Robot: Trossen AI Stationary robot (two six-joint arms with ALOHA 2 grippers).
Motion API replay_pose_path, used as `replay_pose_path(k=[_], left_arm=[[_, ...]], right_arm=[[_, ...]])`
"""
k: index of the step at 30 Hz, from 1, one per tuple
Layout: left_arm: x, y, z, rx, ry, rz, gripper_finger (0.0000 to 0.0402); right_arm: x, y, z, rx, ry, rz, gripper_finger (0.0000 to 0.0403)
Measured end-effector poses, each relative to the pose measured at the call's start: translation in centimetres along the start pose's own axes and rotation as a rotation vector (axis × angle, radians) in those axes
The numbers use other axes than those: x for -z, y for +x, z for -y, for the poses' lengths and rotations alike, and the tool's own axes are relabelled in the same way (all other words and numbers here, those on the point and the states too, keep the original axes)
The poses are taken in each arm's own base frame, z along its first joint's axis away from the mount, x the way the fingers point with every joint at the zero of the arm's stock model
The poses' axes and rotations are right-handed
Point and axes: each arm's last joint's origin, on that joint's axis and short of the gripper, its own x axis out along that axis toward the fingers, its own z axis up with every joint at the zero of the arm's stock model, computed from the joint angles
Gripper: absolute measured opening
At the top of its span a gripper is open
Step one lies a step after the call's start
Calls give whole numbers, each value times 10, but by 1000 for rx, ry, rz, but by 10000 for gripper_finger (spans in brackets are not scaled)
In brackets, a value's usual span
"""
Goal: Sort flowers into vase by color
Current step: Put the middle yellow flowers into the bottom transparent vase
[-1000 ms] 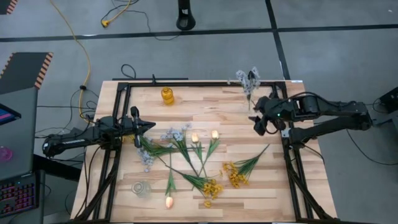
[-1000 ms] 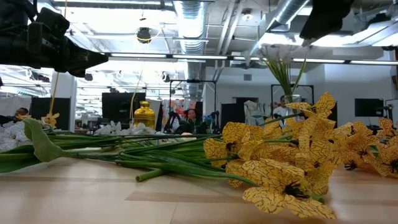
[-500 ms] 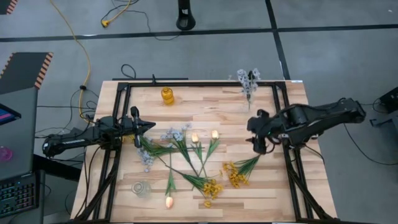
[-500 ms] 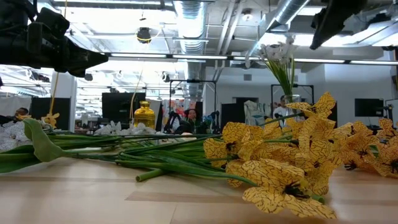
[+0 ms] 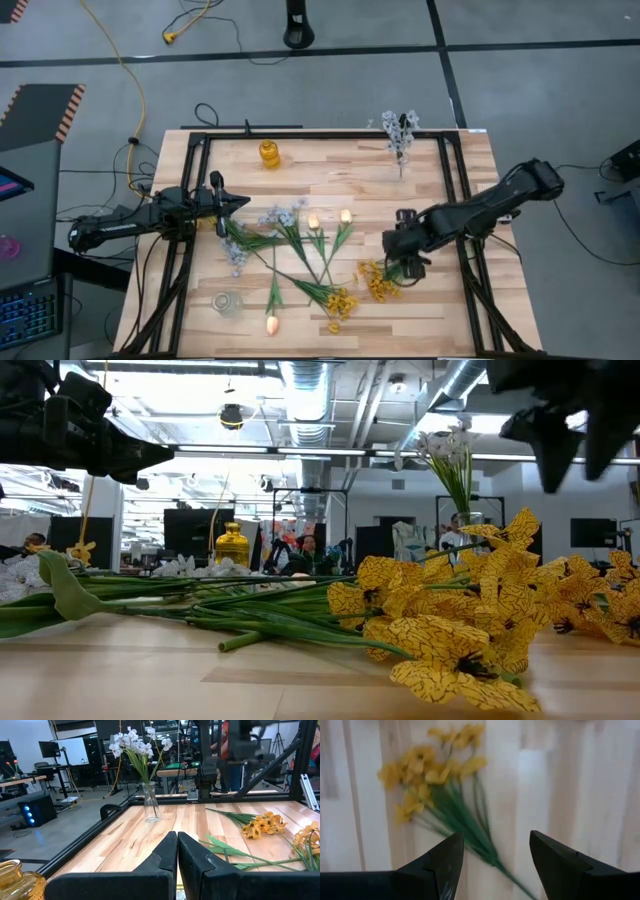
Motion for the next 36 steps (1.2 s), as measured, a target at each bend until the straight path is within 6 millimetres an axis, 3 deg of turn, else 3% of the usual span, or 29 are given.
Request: replay_pose_path(k=[10,23,28,36], left_arm=[[0,0,0,0,-3,0,0],[0,0,0,0,-3,0,0],[0,0,0,0,-3,0,0],[0,0,0,0,-3,0,0]], right_arm=[[-3,38,-19,34,-96,-195,255],[-6,84,-26,75,-182,-399,255],[-4,98,-26,80,-235,-484,255],[-5,109,-21,79,-216,-479,255]])
